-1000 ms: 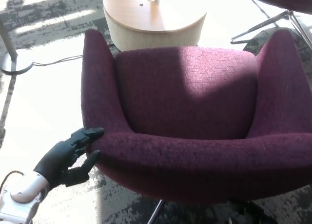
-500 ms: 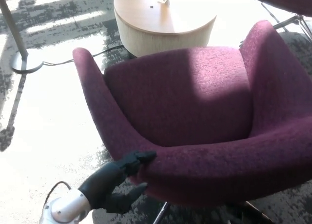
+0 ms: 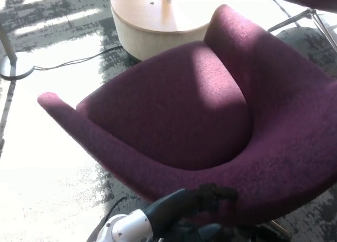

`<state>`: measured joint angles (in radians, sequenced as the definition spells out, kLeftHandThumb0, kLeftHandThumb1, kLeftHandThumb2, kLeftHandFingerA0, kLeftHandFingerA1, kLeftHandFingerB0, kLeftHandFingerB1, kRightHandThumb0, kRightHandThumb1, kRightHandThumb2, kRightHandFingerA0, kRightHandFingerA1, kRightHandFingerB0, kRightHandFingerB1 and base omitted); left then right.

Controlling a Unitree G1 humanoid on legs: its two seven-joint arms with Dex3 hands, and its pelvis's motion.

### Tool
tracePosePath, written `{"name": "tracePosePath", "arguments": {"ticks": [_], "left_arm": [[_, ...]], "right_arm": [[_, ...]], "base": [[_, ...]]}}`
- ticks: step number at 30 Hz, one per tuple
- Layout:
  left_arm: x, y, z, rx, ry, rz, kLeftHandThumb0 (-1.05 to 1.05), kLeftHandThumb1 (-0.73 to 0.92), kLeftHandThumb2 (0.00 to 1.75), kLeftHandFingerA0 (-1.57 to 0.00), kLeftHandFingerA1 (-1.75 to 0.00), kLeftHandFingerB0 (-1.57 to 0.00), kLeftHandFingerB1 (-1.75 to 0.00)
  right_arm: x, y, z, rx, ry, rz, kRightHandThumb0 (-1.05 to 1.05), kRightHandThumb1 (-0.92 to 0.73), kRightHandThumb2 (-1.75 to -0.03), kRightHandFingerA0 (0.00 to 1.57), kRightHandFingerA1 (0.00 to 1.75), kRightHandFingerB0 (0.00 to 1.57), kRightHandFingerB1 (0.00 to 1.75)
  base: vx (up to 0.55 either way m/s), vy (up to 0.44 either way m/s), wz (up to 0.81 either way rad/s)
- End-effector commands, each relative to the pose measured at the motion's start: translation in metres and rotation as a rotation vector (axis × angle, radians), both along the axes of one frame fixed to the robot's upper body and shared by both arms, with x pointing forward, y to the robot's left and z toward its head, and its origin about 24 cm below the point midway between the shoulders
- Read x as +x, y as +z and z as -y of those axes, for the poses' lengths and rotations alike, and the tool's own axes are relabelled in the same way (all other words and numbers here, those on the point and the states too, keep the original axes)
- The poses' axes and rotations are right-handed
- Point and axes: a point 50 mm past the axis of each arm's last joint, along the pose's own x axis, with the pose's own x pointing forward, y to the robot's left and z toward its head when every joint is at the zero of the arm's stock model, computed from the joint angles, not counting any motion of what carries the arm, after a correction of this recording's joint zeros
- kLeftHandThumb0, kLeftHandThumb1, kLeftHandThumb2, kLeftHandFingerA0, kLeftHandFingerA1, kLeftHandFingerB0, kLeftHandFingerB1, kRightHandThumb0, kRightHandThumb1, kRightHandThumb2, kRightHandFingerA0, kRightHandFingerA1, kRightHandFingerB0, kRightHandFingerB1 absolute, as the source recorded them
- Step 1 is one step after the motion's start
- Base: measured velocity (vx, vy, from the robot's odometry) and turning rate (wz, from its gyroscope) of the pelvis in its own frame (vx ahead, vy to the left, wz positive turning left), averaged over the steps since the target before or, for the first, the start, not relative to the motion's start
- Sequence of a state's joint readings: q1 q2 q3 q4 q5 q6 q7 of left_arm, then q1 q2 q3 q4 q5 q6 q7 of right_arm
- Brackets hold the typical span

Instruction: The robot stands in front of a sofa and uses its left hand to push the left side of the sofa

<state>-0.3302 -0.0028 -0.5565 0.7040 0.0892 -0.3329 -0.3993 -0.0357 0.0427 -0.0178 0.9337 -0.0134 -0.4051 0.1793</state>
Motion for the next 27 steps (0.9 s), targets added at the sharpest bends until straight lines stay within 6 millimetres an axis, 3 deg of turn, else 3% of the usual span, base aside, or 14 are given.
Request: {"name": "tracePosePath", "arguments": {"ticks": [1,2,7,8,10,11,12,13,15,16,17,18,27], "left_arm": [[-0.005,-0.007,0.009,0.112,-0.076,-0.023,-1.0,0.68,1.13,-0.17,-0.46,-0.18,-0.4],[-0.005,-0.007,0.009,0.124,-0.08,-0.026,-1.0,0.68,1.13,-0.17,-0.46,-0.18,-0.4],[-0.009,-0.007,0.018,0.096,-0.102,-0.035,-0.99,0.67,1.14,-0.12,-0.53,-0.13,-0.47],[-0.008,-0.006,0.019,0.098,-0.104,-0.036,-1.05,0.9,0.68,-0.16,-0.51,-0.18,-0.4],[-0.009,-0.004,0.026,0.117,-0.116,-0.018,-1.05,0.91,0.7,-0.14,-0.55,-0.17,-0.46],[-0.011,-0.003,0.033,0.129,-0.134,0.008,-1.05,0.92,0.73,-0.13,-0.63,-0.14,-0.53],[-0.016,-0.005,0.036,0.122,-0.146,0.0,-0.41,0.29,1.04,-0.04,-0.56,-0.04,-0.55],[-0.019,-0.008,0.038,0.109,-0.149,-0.016,-1.04,0.69,1.27,-0.06,-0.65,-0.07,-0.58],[-0.022,-0.009,0.042,0.098,-0.152,-0.031,-1.05,0.68,1.26,-0.08,-0.67,-0.07,-0.61],[-0.023,-0.008,0.043,0.096,-0.154,-0.03,-1.05,0.92,0.8,-0.07,-0.74,-0.09,-0.65],[-0.023,-0.008,0.044,0.091,-0.153,-0.028,-1.05,0.92,0.8,-0.07,-0.74,-0.09,-0.65],[-0.024,-0.007,0.049,0.094,-0.158,-0.036,-1.05,0.68,1.32,-0.02,-0.67,-0.05,-0.61],[-0.028,-0.003,0.065,0.048,-0.158,-0.059,-1.05,0.63,1.42,0.0,-0.69,-0.01,-0.63]], "right_arm": [[0.012,0.011,0.0,-0.777,0.534,0.174,-0.58,-0.86,-0.67,0.29,0.31,0.28,0.32],[0.014,0.012,0.0,-0.871,0.576,0.201,-0.58,-0.86,-0.67,0.29,0.31,0.28,0.32],[0.008,0.007,-0.003,-0.878,0.59,0.195,-0.58,-0.86,-0.67,0.29,0.31,0.28,0.32],[0.007,0.007,-0.003,-0.879,0.59,0.195,-0.58,-0.86,-0.67,0.29,0.31,0.28,0.32],[0.005,0.006,-0.003,-0.884,0.589,0.193,-0.58,-0.86,-0.67,0.29,0.31,0.28,0.32],[0.003,0.005,-0.002,-0.886,0.59,0.189,-0.58,-0.86,-0.67,0.29,0.31,0.28,0.32],[-0.003,0.002,-0.002,-0.886,0.596,0.181,-0.58,-0.86,-0.67,0.29,0.31,0.28,0.32],[-0.007,0.001,-0.002,-0.886,0.6,0.177,-0.58,-0.86,-0.67,0.29,0.31,0.28,0.32],[-0.009,0.0,-0.003,-0.889,0.604,0.176,-0.58,-0.86,-0.67,0.29,0.31,0.28,0.32],[-0.01,0.0,-0.003,-0.89,0.606,0.175,-0.58,-0.86,-0.67,0.29,0.31,0.28,0.32],[-0.011,-0.001,-0.003,-0.892,0.608,0.176,-0.58,-0.86,-0.67,0.29,0.31,0.28,0.32],[-0.011,-0.001,-0.003,-0.895,0.608,0.178,-0.58,-0.86,-0.67,0.29,0.31,0.28,0.32],[-0.011,-0.001,-0.006,-0.914,0.608,0.187,-0.58,-0.86,-0.67,0.29,0.31,0.28,0.32]], "base": [[0.0,0.0,0.0],[0.0,0.0,0.0],[0.0,0.0,0.0],[0.0,0.0,0.0],[0.0,0.0,0.0],[0.0,0.0,0.0],[0.0,0.0,0.0],[0.0,0.0,0.0],[0.0,0.0,0.0],[0.0,0.0,0.0],[0.0,0.0,0.0],[0.0,0.0,0.0],[0.0,0.0,0.0]]}}
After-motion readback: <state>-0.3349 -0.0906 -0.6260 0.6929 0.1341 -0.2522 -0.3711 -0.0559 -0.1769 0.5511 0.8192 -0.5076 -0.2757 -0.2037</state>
